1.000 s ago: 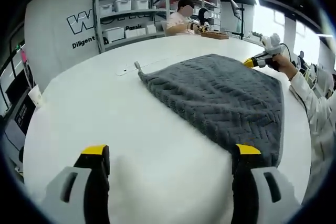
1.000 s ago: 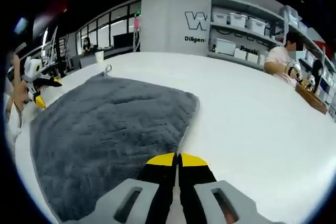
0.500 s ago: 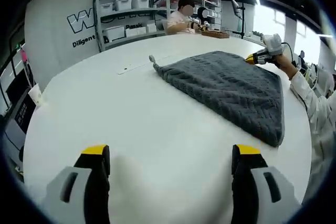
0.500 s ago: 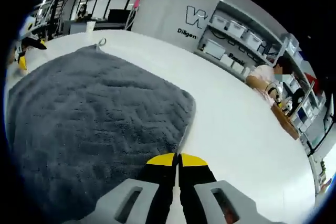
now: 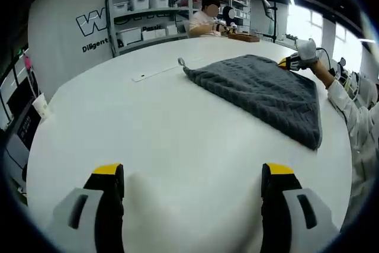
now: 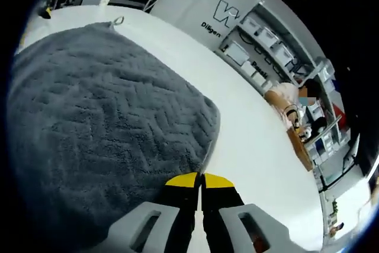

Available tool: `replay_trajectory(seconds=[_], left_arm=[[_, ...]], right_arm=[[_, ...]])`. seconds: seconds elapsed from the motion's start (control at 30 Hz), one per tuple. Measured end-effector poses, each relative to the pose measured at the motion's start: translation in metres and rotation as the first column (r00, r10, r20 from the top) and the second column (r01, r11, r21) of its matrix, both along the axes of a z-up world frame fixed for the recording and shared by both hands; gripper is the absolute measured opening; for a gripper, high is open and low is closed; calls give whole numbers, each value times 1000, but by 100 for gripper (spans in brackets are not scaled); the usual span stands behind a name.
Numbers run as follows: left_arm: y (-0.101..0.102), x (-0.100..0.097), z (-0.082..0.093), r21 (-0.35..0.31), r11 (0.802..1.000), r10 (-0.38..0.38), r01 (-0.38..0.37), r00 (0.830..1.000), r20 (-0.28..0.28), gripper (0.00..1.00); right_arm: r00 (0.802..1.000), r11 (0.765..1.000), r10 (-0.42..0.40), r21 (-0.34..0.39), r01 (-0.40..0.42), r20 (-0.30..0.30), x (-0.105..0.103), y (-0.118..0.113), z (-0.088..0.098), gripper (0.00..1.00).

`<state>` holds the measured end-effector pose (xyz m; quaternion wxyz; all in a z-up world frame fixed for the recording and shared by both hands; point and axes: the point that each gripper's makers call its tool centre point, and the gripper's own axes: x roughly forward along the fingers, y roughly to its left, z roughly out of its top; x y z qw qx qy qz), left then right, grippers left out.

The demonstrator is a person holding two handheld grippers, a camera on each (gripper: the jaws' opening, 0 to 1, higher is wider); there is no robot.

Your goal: Open the folded towel by lifting each exposed corner and separating the folded layers until the towel lies flat within the target outline without major curled edges

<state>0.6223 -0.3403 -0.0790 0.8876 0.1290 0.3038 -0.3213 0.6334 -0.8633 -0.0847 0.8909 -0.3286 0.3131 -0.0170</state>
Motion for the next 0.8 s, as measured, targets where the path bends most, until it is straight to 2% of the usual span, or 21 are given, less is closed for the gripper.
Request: replay_trajectory(seconds=[0.53, 0.63, 0.8], left_arm=[[0, -2, -2, 13, 1000, -1, 1, 1000, -7, 94], [0, -2, -2, 18, 1000, -3, 3, 1000, -8, 94], [1, -2, -3, 23, 1000, -3, 3, 1000, -10, 94]], right_arm=[[999, 994, -50, -98, 52, 17, 1, -54, 2, 0], [997, 988, -67, -136, 70, 26, 1, -66, 5, 0], [996, 983, -90, -161, 94, 29, -1, -81, 6, 0]])
